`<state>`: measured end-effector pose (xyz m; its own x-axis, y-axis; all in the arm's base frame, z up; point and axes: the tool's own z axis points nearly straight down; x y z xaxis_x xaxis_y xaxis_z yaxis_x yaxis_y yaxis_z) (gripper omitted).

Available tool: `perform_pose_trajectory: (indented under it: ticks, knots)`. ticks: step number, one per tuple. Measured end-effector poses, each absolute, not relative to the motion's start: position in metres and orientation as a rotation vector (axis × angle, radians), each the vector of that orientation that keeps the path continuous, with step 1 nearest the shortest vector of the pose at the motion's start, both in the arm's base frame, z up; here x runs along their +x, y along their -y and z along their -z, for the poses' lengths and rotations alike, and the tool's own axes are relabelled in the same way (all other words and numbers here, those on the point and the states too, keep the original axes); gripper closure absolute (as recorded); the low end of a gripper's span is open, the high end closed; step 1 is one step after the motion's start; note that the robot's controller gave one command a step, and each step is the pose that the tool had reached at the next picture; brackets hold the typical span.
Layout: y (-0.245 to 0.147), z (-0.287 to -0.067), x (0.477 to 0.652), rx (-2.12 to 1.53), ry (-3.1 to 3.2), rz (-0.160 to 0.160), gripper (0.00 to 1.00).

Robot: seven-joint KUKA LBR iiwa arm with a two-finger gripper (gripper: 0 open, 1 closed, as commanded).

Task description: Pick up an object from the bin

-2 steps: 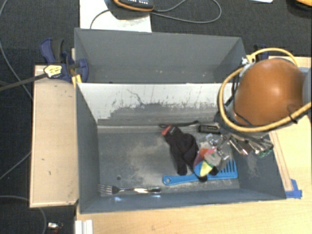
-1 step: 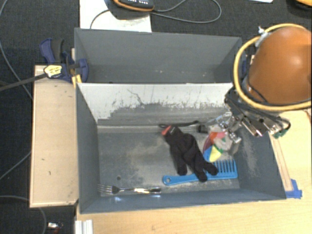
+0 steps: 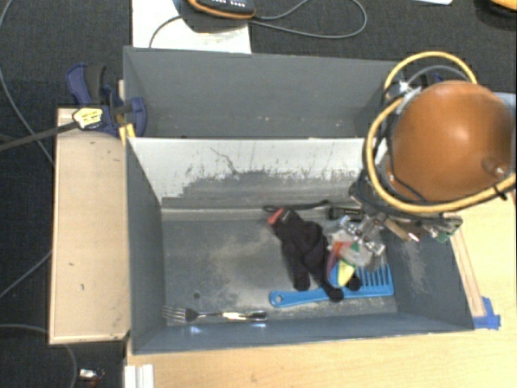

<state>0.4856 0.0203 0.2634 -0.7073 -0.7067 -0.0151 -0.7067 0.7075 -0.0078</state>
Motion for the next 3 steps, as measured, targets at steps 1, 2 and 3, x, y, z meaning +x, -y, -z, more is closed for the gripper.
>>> perform_pose_trajectory:
  ticks: [1, 2, 3]
  knots:
    - [-0.021, -0.188, 0.484, -1.322, -2.839, -0.001, 1.0]
    - [-0.022, -0.176, 0.485, -1.65, -2.661, 0.003, 1.0]
    - [-0.013, -0.248, 0.482, -1.486, -2.759, -0.004, 1.0]
